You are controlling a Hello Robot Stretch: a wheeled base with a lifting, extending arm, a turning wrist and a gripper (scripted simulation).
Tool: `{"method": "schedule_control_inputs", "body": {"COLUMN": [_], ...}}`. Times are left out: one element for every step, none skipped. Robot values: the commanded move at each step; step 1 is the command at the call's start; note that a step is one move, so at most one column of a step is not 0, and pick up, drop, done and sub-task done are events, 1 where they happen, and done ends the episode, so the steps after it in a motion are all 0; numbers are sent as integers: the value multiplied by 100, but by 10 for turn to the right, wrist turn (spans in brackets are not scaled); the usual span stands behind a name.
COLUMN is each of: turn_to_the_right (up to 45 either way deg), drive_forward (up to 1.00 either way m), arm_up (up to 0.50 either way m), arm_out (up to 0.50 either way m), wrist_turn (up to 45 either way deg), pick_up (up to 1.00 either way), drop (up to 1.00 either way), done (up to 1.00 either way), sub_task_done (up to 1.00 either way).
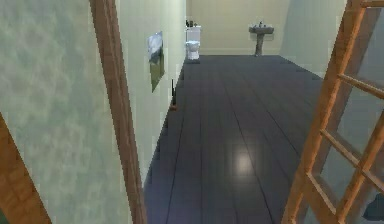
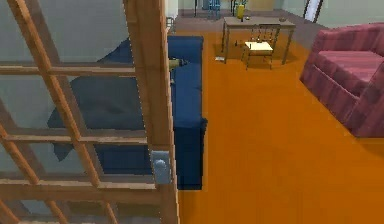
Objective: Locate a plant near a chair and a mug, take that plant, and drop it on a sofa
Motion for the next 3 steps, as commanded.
{"method": "schedule_control_inputs", "body": {"turn_to_the_right": [0,90,0], "drive_forward": [100,0,20], "arm_up": [0,0,0], "arm_out": [0,0,0], "wrist_turn": [0,0,0], "pick_up": [0,0,0], "drop": [0,0,0], "done": [0,0,0], "sub_task_done": [0,0,0]}}
